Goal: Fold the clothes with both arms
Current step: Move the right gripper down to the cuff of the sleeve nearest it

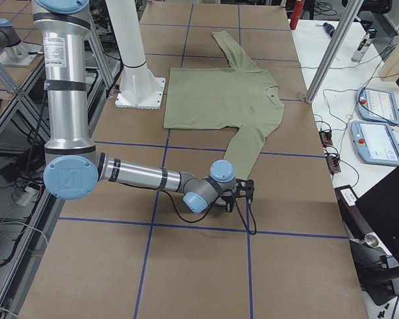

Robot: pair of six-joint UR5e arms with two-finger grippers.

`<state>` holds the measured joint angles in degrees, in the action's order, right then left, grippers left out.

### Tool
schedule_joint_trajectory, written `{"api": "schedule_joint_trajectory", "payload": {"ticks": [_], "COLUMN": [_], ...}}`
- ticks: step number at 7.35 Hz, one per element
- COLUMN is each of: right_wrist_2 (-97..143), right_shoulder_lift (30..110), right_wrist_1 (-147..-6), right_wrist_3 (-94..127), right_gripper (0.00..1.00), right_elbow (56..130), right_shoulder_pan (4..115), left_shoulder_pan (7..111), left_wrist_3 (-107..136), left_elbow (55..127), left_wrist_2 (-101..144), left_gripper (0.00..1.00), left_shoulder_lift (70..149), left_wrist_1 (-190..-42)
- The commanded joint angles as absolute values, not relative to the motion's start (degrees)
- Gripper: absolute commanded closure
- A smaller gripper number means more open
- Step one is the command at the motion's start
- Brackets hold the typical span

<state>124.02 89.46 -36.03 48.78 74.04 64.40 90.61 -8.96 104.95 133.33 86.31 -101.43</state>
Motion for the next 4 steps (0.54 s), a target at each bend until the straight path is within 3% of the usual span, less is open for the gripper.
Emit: {"api": "schedule_joint_trajectory", "payload": {"ticks": [1, 4], "right_wrist_2": [124.4, 123.8], "right_shoulder_lift": [89.6, 89.7], "right_wrist_1": [-36.0, -38.8], "right_wrist_3": [48.9, 49.0], "right_gripper": [1.0, 1.0], "right_elbow": [75.3, 79.3], "right_shoulder_pan": [64.5, 64.7], "left_shoulder_pan": [90.6, 90.6], "left_wrist_3": [-9.0, -9.0], "left_elbow": [104.9, 104.9], "left_wrist_2": [133.3, 133.3], "left_gripper": [0.0, 0.0], "left_shoulder_lift": [86.3, 86.3], "left_wrist_1": [-101.4, -101.4]}}
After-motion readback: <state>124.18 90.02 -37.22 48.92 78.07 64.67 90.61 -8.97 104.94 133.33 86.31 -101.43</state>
